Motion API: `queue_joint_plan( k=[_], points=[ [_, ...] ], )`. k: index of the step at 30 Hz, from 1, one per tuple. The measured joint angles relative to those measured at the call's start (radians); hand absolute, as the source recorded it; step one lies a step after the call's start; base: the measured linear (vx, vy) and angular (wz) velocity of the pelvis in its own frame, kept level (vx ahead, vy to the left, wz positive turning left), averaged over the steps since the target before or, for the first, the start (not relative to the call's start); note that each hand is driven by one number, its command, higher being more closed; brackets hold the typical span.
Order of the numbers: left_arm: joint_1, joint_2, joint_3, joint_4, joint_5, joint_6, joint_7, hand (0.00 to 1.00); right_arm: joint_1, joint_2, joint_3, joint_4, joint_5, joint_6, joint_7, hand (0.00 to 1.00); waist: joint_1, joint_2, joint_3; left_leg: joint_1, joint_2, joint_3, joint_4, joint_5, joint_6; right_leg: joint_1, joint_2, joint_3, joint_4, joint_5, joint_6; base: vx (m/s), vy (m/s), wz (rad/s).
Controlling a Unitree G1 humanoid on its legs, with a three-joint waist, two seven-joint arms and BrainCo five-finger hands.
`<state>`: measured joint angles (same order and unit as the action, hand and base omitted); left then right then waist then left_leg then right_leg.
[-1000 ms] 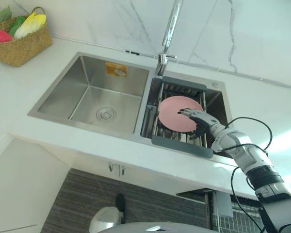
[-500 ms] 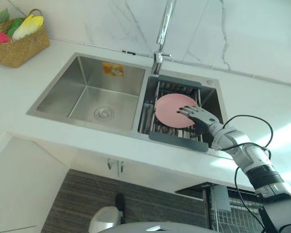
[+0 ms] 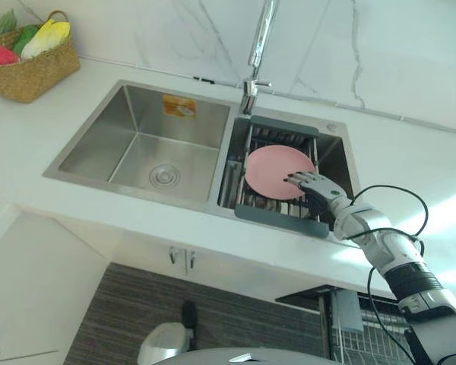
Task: Walk over to the sink, pick up the cup, carry it to the dishwasher, place the cup inside the dishwasher, then close the dishwasher door
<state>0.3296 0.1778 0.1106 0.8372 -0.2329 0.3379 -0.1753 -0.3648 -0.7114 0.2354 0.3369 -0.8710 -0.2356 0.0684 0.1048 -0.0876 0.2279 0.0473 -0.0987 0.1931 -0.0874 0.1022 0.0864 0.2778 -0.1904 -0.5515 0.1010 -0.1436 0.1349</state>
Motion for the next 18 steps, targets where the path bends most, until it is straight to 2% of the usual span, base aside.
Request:
queue_joint_plan(
  k=[2, 3, 7, 15, 18],
  points=[
    [0.0, 0.0, -0.002, 0.0, 0.0, 0.0, 0.0, 0.0, 0.0, 0.01, 0.0, 0.009, -0.005, 0.012, -0.026, 0.0, 0.002, 0.0, 0.0, 0.0, 0.002, -0.002, 0.0, 0.0, 0.0, 0.0, 0.003, -0.004, 0.0, 0.002, -0.003, 0.01, -0.069, 0.06],
    [0.0, -0.001, -0.004, 0.0, 0.0, 0.0, 0.0, 0.0, 0.0, 0.024, 0.0, 0.019, -0.013, 0.021, -0.034, 1.0, 0.002, 0.0, 0.0, 0.0, 0.003, -0.003, 0.0, 0.0, 0.0, 0.001, 0.004, -0.004, 0.001, 0.002, -0.003, 0.0, -0.08, 0.01],
    [0.003, -0.001, -0.005, 0.0, 0.0, 0.0, 0.001, 0.0, 0.011, 0.055, 0.0, 0.048, -0.039, 0.048, -0.061, 1.0, 0.0, 0.003, 0.001, -0.003, 0.004, -0.004, 0.0, -0.005, 0.006, 0.001, 0.005, -0.004, 0.006, 0.002, -0.004, 0.01, -0.078, 0.0],
    [0.002, 0.0, -0.01, -0.001, 0.0, -0.006, 0.001, 0.0, 0.017, 0.08, 0.0, 0.074, -0.063, 0.061, -0.143, 1.0, 0.0, 0.006, 0.002, 0.001, 0.012, -0.01, 0.0, -0.008, 0.007, -0.001, 0.01, -0.004, 0.022, 0.012, -0.019, 0.02, -0.063, 0.02],
    [0.002, 0.0, -0.016, -0.001, 0.001, -0.006, 0.001, 0.0, 0.018, 0.082, 0.006, 0.074, -0.075, 0.063, -0.146, 1.0, 0.001, 0.008, 0.002, 0.001, 0.016, -0.017, 0.0, -0.008, 0.007, -0.001, 0.016, -0.004, 0.025, 0.019, -0.029, 0.03, -0.067, 0.08]
  ],
)
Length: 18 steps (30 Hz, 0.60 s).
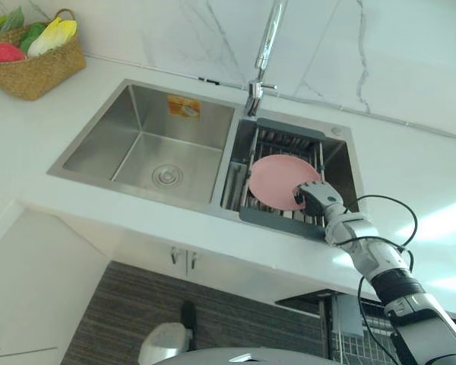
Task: Walk over to the sink, pick up the cup, carry it to the dishwasher, place the cup inside the dishwasher, then close the dishwasher door
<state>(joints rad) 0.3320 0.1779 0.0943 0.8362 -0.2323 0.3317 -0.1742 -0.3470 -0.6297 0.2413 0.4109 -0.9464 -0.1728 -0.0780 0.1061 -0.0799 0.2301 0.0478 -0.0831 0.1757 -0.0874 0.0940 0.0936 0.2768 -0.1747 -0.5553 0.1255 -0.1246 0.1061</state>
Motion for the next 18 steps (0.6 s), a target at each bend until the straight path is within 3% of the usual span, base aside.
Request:
queue_joint_plan(
  k=[11, 14, 18],
  points=[
    [0.0, 0.004, -0.021, -0.001, 0.002, -0.001, 0.0, 0.0, 0.003, 0.001, 0.01, 0.003, 0.003, 0.001, -0.044, 1.0, 0.002, 0.0, 0.0, 0.0, 0.006, -0.006, 0.0, 0.0, 0.0, -0.001, 0.006, 0.003, 0.004, 0.004, -0.006, 0.03, -0.074, 0.01],
    [0.0, 0.004, -0.02, -0.001, 0.002, -0.001, 0.0, 0.0, 0.007, 0.001, 0.01, 0.003, 0.007, -0.012, -0.086, 1.0, 0.002, 0.0, 0.0, -0.001, 0.007, -0.005, 0.0, 0.0, -0.001, -0.002, 0.007, 0.007, 0.004, 0.004, -0.006, 0.03, -0.072, -0.02],
    [0.0, 0.003, -0.019, -0.003, 0.003, -0.002, 0.0, 0.0, 0.009, 0.0, 0.008, -0.007, 0.008, -0.051, -0.206, 1.0, 0.0, 0.001, -0.001, -0.005, 0.008, 0.002, 0.0, 0.0, -0.001, -0.01, 0.007, 0.025, 0.003, 0.004, -0.006, 0.03, -0.064, -0.05]
  ],
)
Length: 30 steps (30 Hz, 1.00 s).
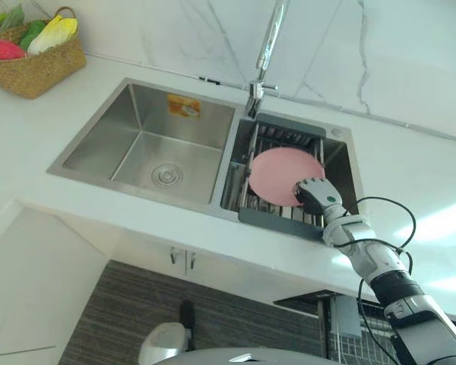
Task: Walk over to the sink, pick up the cup, carry it to the dishwasher, place the cup inside the dishwasher, then close the dishwasher door
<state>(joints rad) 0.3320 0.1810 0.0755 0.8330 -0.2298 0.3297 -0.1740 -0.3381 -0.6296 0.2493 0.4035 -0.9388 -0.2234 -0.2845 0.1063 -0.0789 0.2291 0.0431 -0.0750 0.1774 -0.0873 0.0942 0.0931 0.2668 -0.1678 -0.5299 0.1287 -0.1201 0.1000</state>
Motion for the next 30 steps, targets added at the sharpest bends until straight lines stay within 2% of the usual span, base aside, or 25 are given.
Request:
queue_joint_plan(
  k=[4, 7, 10, 23, 30],
  points=[
    [0.001, -0.002, 0.001, -0.007, 0.014, 0.0, 0.0, 0.0, -0.001, -0.002, -0.028, -0.055, 0.009, -0.04, -0.101, 1.0, 0.001, 0.004, -0.003, -0.005, 0.001, 0.007, 0.0, 0.0, 0.0, -0.009, -0.002, 0.002, 0.0, 0.0, 0.0, 0.03, -0.069, -0.05],
    [0.002, -0.003, 0.001, -0.016, 0.019, -0.001, 0.0, 0.0, -0.006, -0.006, -0.029, -0.093, 0.013, -0.064, -0.142, 1.0, 0.0, 0.005, -0.003, -0.004, 0.001, 0.007, 0.0, 0.001, -0.002, -0.008, -0.002, 0.002, 0.001, 0.0, 0.001, 0.04, -0.069, 0.0],
    [0.002, -0.003, 0.001, -0.018, 0.019, 0.0, 0.0, 0.0, -0.01, -0.006, -0.03, -0.114, 0.048, -0.078, -0.143, 1.0, 0.0, 0.009, -0.006, -0.003, 0.001, 0.002, 0.0, 0.004, -0.006, -0.008, -0.002, 0.0, 0.004, 0.0, 0.001, 0.04, -0.073, 0.04],
    [0.007, -0.006, 0.001, -0.016, 0.018, -0.006, 0.017, 0.0, -0.01, -0.007, -0.041, -0.114, 0.049, -0.079, -0.141, 1.0, -0.004, 0.028, -0.015, 0.001, 0.003, -0.011, 0.0, 0.006, -0.008, -0.007, -0.001, -0.001, 0.018, 0.0, 0.001, 0.03, -0.073, 0.03],
    [0.007, -0.012, 0.001, -0.017, 0.019, -0.004, 0.017, 0.0, -0.009, -0.01, -0.138, -0.115, 0.088, -0.076, -0.16, 1.0, -0.015, 0.029, -0.014, 0.002, 0.005, 0.01, 0.0, 0.005, -0.007, -0.014, -0.003, 0.029, 0.017, 0.0, 0.001, 0.0, -0.003, -0.06]
  ],
)
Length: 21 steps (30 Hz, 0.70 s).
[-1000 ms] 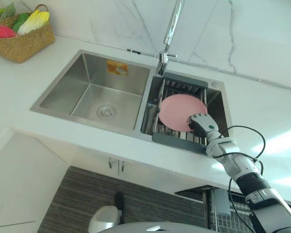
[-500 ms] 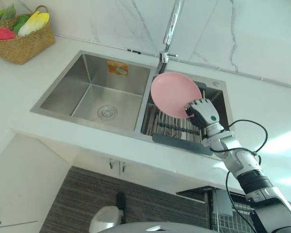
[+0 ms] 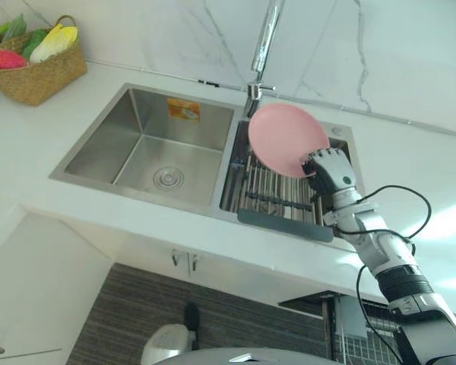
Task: Walk over to the sink, pick up the cup, carry it to the dishwasher, place the cup inside the dishwasher, then close the dishwasher door
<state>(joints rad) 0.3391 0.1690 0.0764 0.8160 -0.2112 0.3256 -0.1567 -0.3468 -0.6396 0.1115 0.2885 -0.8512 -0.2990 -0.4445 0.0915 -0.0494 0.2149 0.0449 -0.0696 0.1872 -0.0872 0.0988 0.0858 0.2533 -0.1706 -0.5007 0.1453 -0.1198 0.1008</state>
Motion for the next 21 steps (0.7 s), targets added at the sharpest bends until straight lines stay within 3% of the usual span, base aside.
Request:
queue_joint_plan(
  k=[5, 14, 17, 19, 21],
  points=[
    [0.001, -0.013, 0.0, -0.001, 0.02, 0.003, -0.002, 0.0, 0.057, 0.0, -0.103, -0.085, 0.002, 0.009, -0.031, 1.0, -0.019, 0.002, 0.0, 0.011, 0.008, 0.055, 0.0, -0.009, -0.001, -0.024, -0.007, 0.058, 0.003, 0.0, 0.001, 0.02, -0.035, -0.36],
    [-0.019, -0.012, -0.023, 0.01, 0.095, 0.009, -0.024, 0.0, 0.231, -0.003, -0.338, -0.162, 0.024, 0.064, -0.105, 1.0, -0.088, 0.015, -0.001, 0.019, 0.042, 0.216, 0.0, -0.029, -0.003, -0.157, -0.019, 0.194, 0.11, 0.003, 0.002, -0.02, -0.019, -0.58],
    [-0.054, 0.005, -0.042, 0.012, 0.114, 0.035, -0.026, 0.0, 0.261, -0.002, -0.402, -0.201, 0.04, 0.069, -0.109, 1.0, -0.102, 0.012, 0.006, 0.001, 0.066, 0.284, 0.0, -0.034, -0.01, -0.263, -0.014, 0.203, 0.182, 0.025, -0.03, -0.11, -0.042, -0.99],
    [-0.06, 0.007, -0.04, 0.011, 0.117, 0.059, -0.025, 0.0, 0.282, 0.0, -0.423, -0.247, 0.053, 0.078, -0.11, 1.0, -0.118, 0.01, 0.007, -0.01, 0.074, 0.286, 0.0, -0.037, -0.012, -0.293, -0.011, 0.149, 0.188, 0.047, -0.062, -0.11, -0.054, -0.89],
    [-0.071, 0.009, -0.038, 0.012, 0.118, 0.09, -0.024, 0.0, 0.332, 0.009, -0.461, -0.291, 0.078, 0.09, -0.11, 1.0, -0.126, 0.008, 0.017, -0.015, 0.103, 0.339, 0.0, -0.038, -0.01, -0.324, -0.02, 0.054, 0.244, 0.037, -0.121, -0.13, -0.066, -0.79]
  ],
)
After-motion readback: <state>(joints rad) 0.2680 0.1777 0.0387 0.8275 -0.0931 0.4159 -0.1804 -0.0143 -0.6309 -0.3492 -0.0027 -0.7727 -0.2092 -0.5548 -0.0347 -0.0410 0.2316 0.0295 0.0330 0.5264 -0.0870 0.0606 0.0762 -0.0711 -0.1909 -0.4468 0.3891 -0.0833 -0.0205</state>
